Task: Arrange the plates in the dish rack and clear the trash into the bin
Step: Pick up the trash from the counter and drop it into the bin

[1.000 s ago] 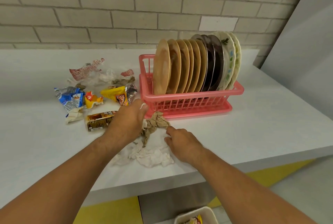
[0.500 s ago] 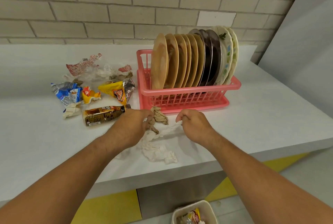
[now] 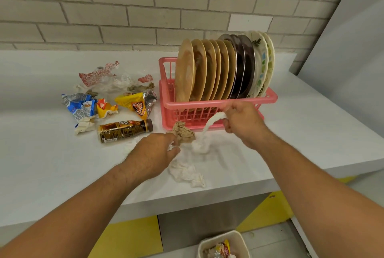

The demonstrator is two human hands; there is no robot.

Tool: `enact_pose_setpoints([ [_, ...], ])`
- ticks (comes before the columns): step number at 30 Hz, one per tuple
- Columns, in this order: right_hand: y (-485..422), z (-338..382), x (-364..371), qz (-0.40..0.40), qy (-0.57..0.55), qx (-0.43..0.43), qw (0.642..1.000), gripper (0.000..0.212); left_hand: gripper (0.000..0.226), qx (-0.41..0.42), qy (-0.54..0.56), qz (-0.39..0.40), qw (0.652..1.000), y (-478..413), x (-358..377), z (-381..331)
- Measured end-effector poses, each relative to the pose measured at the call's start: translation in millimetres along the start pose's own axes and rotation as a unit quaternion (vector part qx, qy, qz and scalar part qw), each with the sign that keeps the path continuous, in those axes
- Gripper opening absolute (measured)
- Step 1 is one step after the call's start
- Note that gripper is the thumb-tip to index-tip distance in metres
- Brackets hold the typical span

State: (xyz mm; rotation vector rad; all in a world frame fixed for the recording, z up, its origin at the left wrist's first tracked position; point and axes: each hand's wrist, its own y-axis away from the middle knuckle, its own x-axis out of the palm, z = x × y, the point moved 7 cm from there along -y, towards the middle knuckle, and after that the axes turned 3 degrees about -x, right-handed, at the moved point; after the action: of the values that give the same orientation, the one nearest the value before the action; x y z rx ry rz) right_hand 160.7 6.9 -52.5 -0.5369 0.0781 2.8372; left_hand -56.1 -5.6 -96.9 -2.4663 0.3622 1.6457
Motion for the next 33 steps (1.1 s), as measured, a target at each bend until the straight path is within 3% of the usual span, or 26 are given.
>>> enact_pose_setpoints([
  [5, -3.2, 11.7, -25.2, -0.046, -0.026, -0.021, 0.998, 0.027, 0.024, -0.005, 0.004, -0.012, 1.0, -2.2, -1.4, -9.9],
  [8, -0.1, 1.4, -21.2, -0.039, 0.066, -0.049, 0.996, 0.027, 0.024, -0.002, 0.002, -0.006, 1.0, -2.5, 1.8, -16.4],
  [11, 6.8, -28.5, -5.1, 0.023, 0.187, -0.081, 0.979, 0.025, 0.025, -0.002, -0.008, -0.005, 1.0, -2.6, 5.8, -20.7],
  [17, 9.7, -86.6, -3.2, 0.063, 0.353, -0.035, 0.933, 0.033, 0.026, 0.0, -0.011, -0.016, 1.0, -1.7, 7.2, -23.5],
  [20, 7.7, -85.7, -5.9, 0.046, 0.353, -0.012, 0.934, 0.056, 0.029, -0.007, -0.012, -0.027, 1.0, -1.9, 8.0, -21.8],
  [24, 8.1, -89.3, 8.4, 0.073, 0.459, -0.012, 0.886, 0.082, 0.029, -0.013, -0.014, -0.043, 0.999, 0.5, 10.0, -20.7],
  [27, 7.9, -96.9, 22.1, 0.071, 0.521, -0.039, 0.85, 0.066, 0.028, -0.018, -0.003, -0.056, 0.998, 2.9, 8.8, -18.3],
  [31, 8.6, -92.1, 37.2, 0.062, 0.483, -0.107, 0.867, 0.032, 0.039, -0.03, 0.008, -0.048, 0.998, 9.1, 8.9, -12.7],
  [33, 9.8, -90.8, 42.3, 0.098, 0.45, -0.121, 0.879, 0.037, 0.057, -0.026, -0.005, -0.013, 1.0, 16.2, 15.4, -12.9],
])
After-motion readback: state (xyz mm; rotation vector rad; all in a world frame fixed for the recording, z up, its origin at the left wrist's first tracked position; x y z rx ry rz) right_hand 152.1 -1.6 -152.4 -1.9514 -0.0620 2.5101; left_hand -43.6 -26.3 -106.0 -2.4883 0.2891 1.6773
